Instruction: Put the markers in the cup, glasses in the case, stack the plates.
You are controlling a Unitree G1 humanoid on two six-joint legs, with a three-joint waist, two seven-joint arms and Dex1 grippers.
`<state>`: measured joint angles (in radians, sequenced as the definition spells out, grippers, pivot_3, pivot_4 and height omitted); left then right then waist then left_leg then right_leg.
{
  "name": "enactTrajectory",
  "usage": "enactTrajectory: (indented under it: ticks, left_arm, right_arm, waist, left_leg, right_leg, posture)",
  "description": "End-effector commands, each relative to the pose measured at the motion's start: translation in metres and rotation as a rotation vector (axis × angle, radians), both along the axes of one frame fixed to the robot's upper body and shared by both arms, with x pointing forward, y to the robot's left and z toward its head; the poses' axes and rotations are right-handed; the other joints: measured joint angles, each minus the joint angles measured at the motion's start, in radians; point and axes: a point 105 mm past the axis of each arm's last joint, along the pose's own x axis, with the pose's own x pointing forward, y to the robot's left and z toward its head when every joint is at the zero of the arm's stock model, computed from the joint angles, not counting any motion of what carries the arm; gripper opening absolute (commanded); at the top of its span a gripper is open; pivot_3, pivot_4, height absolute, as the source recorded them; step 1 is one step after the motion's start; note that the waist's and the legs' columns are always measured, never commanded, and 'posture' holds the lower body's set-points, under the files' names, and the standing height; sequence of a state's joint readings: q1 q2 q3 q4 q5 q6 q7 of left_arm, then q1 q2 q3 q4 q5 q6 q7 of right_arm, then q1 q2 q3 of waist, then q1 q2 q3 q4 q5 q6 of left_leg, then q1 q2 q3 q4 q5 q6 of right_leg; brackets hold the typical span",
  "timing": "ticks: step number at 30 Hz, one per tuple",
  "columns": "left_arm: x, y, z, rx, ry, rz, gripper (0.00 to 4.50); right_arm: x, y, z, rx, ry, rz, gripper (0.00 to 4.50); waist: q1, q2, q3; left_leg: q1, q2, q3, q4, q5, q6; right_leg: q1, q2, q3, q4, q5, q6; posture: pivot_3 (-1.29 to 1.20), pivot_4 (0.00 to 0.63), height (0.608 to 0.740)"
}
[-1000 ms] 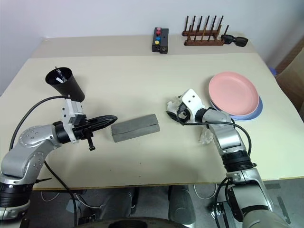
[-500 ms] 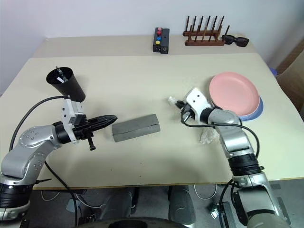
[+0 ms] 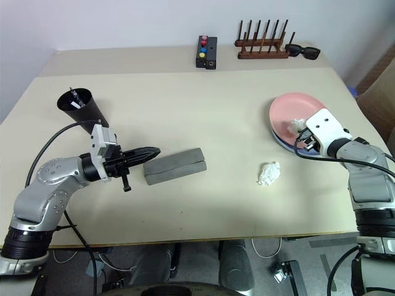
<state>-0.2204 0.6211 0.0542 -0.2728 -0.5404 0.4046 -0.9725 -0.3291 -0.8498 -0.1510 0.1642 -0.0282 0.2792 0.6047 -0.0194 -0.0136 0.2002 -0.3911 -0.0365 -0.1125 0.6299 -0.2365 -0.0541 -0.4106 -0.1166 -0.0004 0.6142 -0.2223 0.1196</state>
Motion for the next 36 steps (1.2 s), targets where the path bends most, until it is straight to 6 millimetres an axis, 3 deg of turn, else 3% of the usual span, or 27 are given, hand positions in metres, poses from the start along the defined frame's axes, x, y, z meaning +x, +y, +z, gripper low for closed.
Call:
enactTrajectory:
  ticks: [1, 5, 9, 16, 23, 26, 31, 36]
  left_arm:
    - [0.001, -0.001, 0.01, -0.006, -0.044, -0.019, 0.0]
    - [0.001, -0.004, 0.01, -0.009, -0.039, -0.043, 0.0]
    - [0.002, -0.008, 0.01, -0.014, -0.036, -0.059, 0.0]
    - [0.003, -0.01, 0.008, -0.016, -0.03, -0.072, 0.0]
    - [0.003, -0.01, 0.008, -0.015, -0.029, -0.071, 0.0]
    - [0.002, -0.009, 0.007, -0.014, -0.029, -0.063, 0.0]
    - [0.0, -0.007, 0.007, -0.012, -0.029, -0.056, 0.0]
    - [0.002, -0.007, 0.007, -0.012, -0.032, -0.051, 0.0]
  right_arm:
    - [-0.004, -0.003, 0.026, -0.039, -0.098, 0.006, 3.26]
    - [-0.014, 0.003, 0.037, 0.034, -0.135, 0.061, 3.26]
    - [-0.042, 0.031, 0.035, 0.209, -0.069, 0.241, 3.26]
    - [-0.084, 0.062, -0.018, 0.279, 0.224, 0.364, 3.26]
    - [-0.081, 0.077, -0.054, 0.311, 0.292, 0.332, 3.26]
    - [-0.079, 0.077, -0.063, 0.303, 0.311, 0.322, 2.47]
    - [-0.078, 0.077, -0.056, 0.319, 0.292, 0.342, 0.03]
    - [-0.058, 0.07, -0.017, 0.326, 0.116, 0.323, 0.03]
  waist:
    - [0.004, 0.0, 0.0]
    - [0.008, 0.0, 0.0]
    - [0.009, 0.0, 0.0]
    - [0.006, 0.0, 0.0]
    - [0.009, 0.0, 0.0]
    - [0.009, 0.0, 0.0]
    - [0.009, 0.0, 0.0]
    - [0.005, 0.0, 0.0]
  left_leg:
    - [0.0, 0.0, 0.0, 0.0, 0.0, 0.0]
    - [-0.001, 0.0, 0.0, 0.0, 0.0, 0.0]
    - [-0.001, 0.0, -0.001, 0.0, 0.0, 0.0]
    - [0.0, 0.0, -0.001, 0.001, 0.0, 0.0]
    - [0.0, 0.0, -0.001, 0.001, 0.0, 0.0]
    - [0.0, 0.0, -0.001, 0.001, 0.0, 0.0]
    - [0.0, 0.0, -0.001, 0.001, 0.0, 0.0]
    - [0.0, 0.0, 0.0, 0.001, 0.0, 0.0]
  right_leg:
    - [0.0, 0.0, 0.0, 0.0, 0.0, 0.0]
    - [0.0, 0.0, 0.0, -0.001, 0.0, 0.0]
    - [0.001, 0.0, 0.0, -0.001, 0.0, 0.001]
    - [0.001, 0.0, 0.0, -0.001, -0.001, 0.001]
    - [0.001, 0.0, 0.0, -0.001, -0.001, 0.0]
    - [0.001, 0.0, 0.0, -0.001, -0.001, 0.0]
    - [0.001, 0.0, 0.0, -0.001, -0.001, 0.001]
    - [0.001, 0.0, 0.0, -0.001, -0.001, 0.001]
  posture:
    - [0.0, 0.15, 0.739]
    - [0.0, 0.15, 0.739]
    - [0.0, 0.15, 0.739]
    - [0.0, 0.15, 0.739]
    - [0.0, 0.15, 0.739]
    - [0.0, 0.15, 0.739]
    - [0.0, 0.15, 0.739]
    - [0.0, 0.15, 0.739]
